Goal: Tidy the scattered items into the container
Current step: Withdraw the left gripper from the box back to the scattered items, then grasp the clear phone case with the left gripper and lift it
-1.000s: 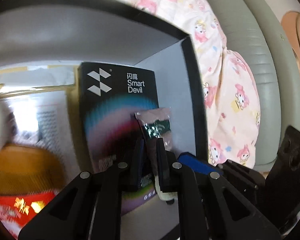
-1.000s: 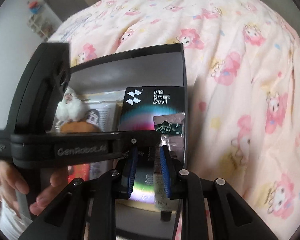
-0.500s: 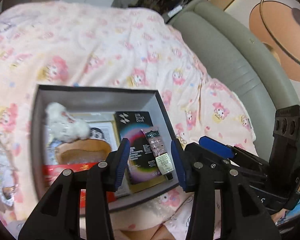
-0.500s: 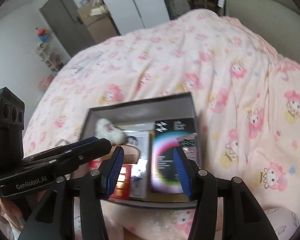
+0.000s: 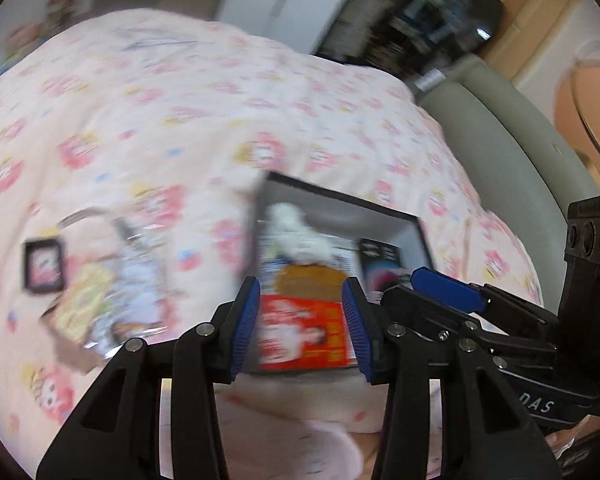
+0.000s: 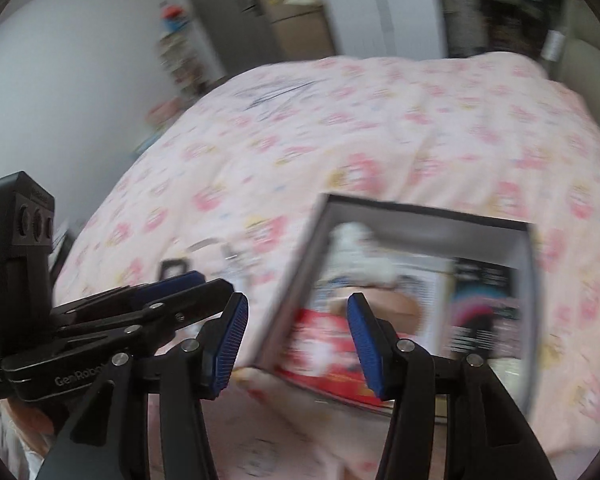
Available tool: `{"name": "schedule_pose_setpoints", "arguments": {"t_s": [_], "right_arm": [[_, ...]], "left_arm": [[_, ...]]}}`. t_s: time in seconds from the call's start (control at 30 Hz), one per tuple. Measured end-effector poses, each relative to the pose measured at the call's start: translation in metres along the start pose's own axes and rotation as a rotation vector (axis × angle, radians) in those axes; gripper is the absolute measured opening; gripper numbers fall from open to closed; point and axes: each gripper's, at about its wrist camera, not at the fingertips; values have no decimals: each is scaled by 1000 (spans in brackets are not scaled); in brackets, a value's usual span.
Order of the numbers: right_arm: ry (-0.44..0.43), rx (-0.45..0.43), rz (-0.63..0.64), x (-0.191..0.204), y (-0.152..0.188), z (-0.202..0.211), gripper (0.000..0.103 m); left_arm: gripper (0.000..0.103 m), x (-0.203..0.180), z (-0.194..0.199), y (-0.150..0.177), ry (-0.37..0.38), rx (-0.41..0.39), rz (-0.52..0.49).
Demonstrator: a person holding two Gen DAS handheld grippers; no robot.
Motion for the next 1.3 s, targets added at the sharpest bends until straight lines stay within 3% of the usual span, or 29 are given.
{"name": "schedule_pose_setpoints", "arguments": {"t_s": [0.2,0.33,0.5,0.63,0.7,0.8,0.97,1.1,1.23,1.3], "right_arm": [[-141,147,106,64,-13,-82,48],[-124,255,130,82,-17,-144,48],[-78,419,56,76,-3,-208,48],[-1,461,31,66,3,-230,48],[23,468,32,64,3,-236,48],[59,479,42,62,3,-245,48],[51,538,44,59,9,-268,48],[-86,610,-38,56,12,-278,44],[-184,588,14,68,10,-264,44],[-215,565,37,72,4,-252,44]], "left_arm": [[43,95,13,14,-94,-15,184],[43,146,3,28,-106,19,286],[43,187,-34,42,32,124,373],[43,205,-70,43,135,226,430],[43,211,-82,42,155,264,463],[41,218,-95,42,128,304,502],[35,229,-103,44,138,286,557],[28,237,-97,43,134,239,583],[19,245,-75,46,101,157,603],[19,248,-69,47,97,140,620]]}}
Point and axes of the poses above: each gripper's, at about its wrist camera, not at the fingertips, and z roughly against the way its jaws point, x to its left, y to its underside
